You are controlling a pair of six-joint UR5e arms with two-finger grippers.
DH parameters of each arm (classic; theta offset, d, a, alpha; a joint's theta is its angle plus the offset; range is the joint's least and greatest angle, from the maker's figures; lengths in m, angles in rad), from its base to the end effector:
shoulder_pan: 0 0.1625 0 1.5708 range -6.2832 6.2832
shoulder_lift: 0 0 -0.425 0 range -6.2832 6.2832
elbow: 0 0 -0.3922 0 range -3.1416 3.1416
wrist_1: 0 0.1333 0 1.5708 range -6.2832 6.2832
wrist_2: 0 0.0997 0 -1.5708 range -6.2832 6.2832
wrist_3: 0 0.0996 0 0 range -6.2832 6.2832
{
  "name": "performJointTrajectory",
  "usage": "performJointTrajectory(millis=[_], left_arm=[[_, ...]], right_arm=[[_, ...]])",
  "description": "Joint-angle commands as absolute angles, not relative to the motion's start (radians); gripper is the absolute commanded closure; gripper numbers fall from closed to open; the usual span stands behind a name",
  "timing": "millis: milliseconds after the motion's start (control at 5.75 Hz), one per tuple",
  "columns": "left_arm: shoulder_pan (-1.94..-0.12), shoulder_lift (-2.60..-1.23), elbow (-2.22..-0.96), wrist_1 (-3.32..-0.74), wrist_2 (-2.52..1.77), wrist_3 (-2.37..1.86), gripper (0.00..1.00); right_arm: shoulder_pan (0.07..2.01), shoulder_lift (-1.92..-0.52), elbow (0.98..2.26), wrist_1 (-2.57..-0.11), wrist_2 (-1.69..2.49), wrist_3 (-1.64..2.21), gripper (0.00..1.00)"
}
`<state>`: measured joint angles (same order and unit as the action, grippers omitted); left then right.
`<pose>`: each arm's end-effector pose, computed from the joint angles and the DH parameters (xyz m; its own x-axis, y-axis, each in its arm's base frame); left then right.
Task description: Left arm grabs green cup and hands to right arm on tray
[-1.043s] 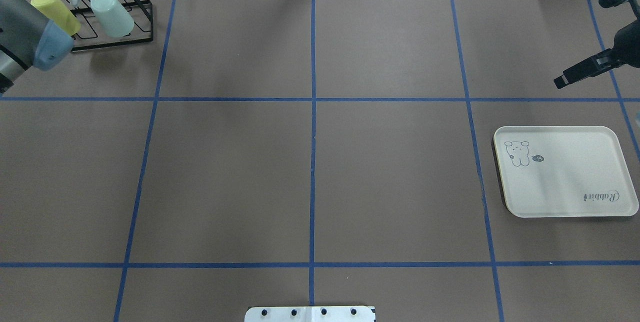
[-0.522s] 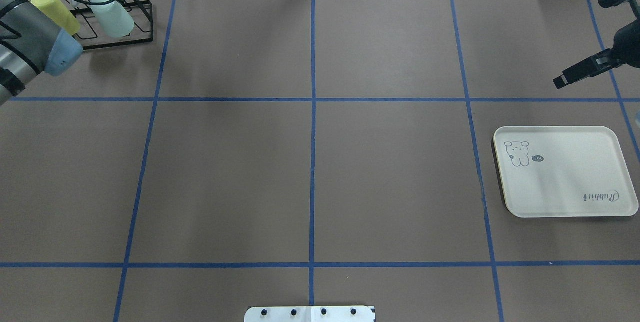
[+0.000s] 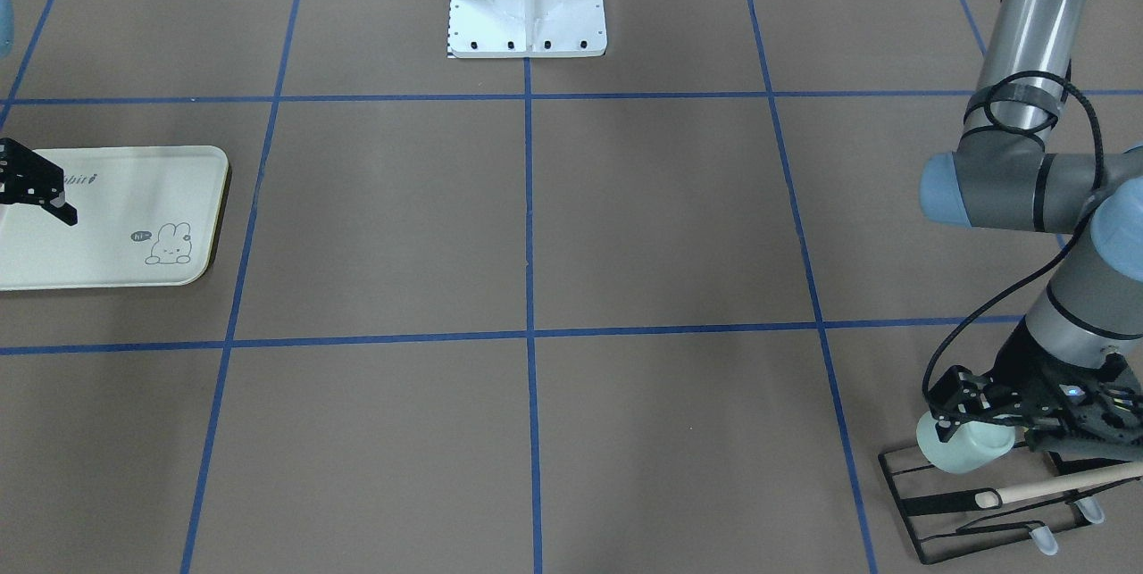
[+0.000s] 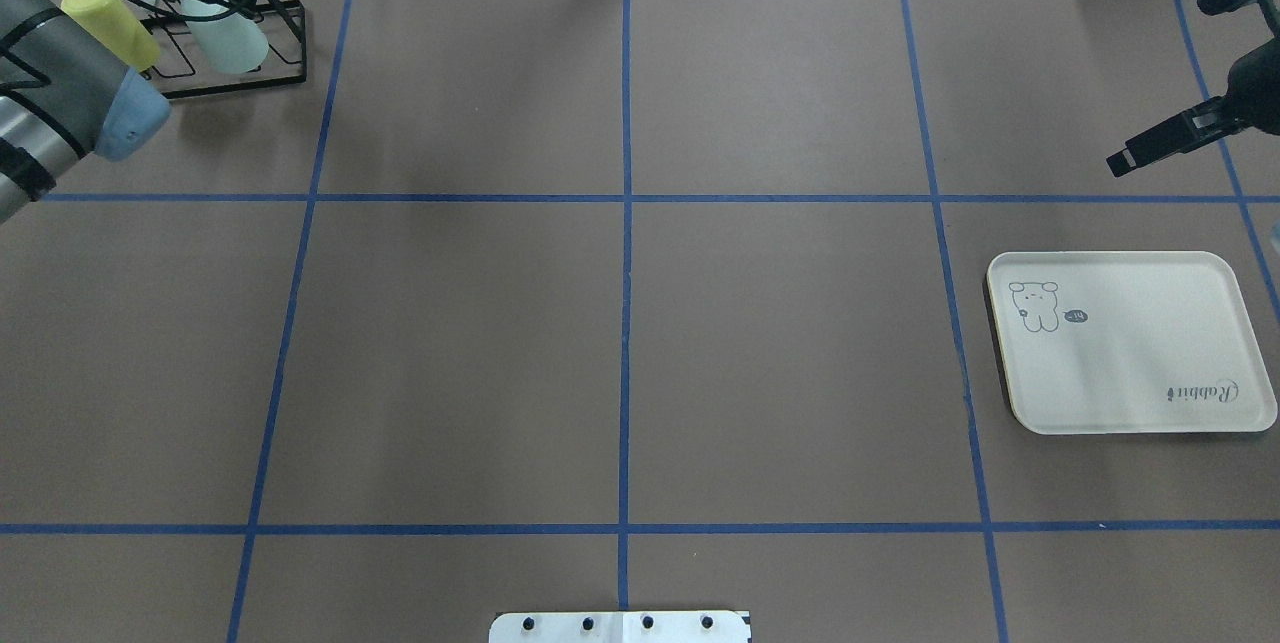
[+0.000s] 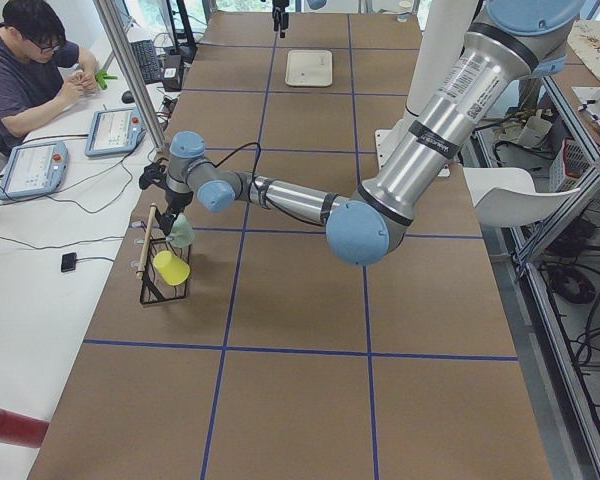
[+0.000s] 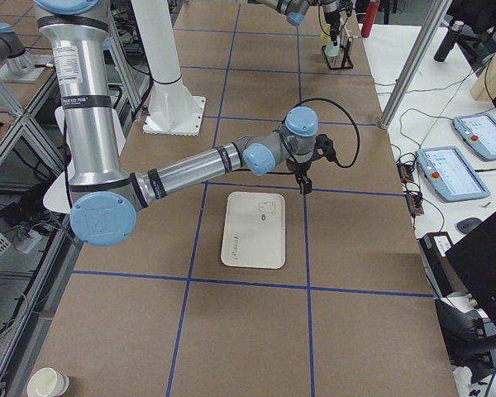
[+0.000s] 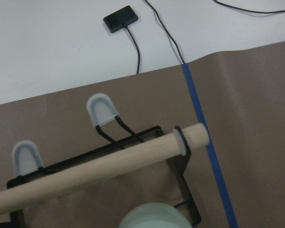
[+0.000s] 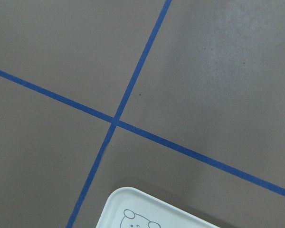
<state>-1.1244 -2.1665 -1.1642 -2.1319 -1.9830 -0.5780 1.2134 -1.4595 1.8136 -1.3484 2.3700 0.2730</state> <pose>0.2434 -0.7248 0.4394 0.7660 0.1771 -0.6180 0.1226 0.9034 0.4109 -0.1297 -0.5243 0.4528 0.5765 -0.3756 0.7257 0.1432 0.9208 0.3629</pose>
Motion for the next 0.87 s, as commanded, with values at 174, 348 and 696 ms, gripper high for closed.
performJointTrajectory(millis=[174, 348, 696], left_arm=[[-1.115, -2.164, -1.167, -2.132, -1.983, -0.601, 0.0], [-1.115, -2.164, -1.172, -2.132, -1.985, -0.613, 0.0], [-1.115, -2.157, -1.173, -2.135, -1.985, -0.614, 0.05]], right_arm=[[1.213, -1.459, 1.81, -1.348, 2.37, 0.272, 0.0], [1.213, -1.46, 1.81, -1.348, 2.37, 0.272, 0.0], [1.213, -1.46, 1.81, -1.348, 2.37, 0.273, 0.0]])
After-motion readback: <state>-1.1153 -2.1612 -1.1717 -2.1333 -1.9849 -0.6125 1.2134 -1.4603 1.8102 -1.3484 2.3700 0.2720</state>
